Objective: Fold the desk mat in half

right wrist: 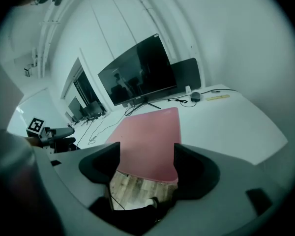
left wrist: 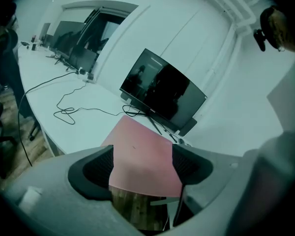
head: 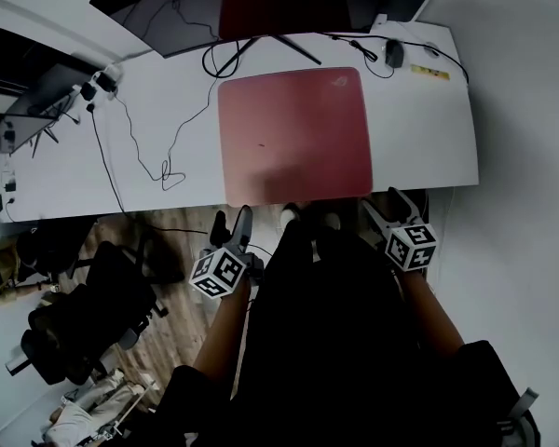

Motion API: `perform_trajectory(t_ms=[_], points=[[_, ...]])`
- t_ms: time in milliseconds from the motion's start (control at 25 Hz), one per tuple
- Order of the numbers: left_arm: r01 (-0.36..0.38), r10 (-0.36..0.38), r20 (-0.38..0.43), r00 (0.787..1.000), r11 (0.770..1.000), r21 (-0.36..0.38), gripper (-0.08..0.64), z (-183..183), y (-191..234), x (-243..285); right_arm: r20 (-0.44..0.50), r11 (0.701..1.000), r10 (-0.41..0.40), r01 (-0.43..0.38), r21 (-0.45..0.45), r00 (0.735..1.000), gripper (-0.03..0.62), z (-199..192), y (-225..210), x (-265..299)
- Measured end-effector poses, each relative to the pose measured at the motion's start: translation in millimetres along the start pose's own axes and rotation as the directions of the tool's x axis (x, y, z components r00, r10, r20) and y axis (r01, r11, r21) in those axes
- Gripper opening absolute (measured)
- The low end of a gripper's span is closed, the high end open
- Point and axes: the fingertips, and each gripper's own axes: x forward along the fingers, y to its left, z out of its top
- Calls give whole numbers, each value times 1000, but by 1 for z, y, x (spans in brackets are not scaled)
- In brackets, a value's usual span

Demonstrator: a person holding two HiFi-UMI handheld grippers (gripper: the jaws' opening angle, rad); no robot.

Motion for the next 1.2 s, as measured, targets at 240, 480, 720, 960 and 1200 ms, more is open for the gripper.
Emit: perform_trajectory(t_ms=[240,480,720,960,1200], points=[[-33,29,-71,997,997,-63,359,-21,35,21,-69,997,-53,57,49,996,325,-31,-20,29],[-78,66,-125,990,992,-95,359,-45,67,38,-123,964,-120,145,224,985,325,-59,-46,45],[-152,126,-173,977,977,-149,359,-71,99,51,-157,883,-159,212,418,975,325,-92,-64,53],[-190,150,-211,966,964,-186,359,-90,124,62,-155,837,-181,235,495,971,325,-104,-71,66],[-184,135,-227,964,960,-211,359,-96,136,78,-159,769,-196,252,588,968,324,-115,-73,81]])
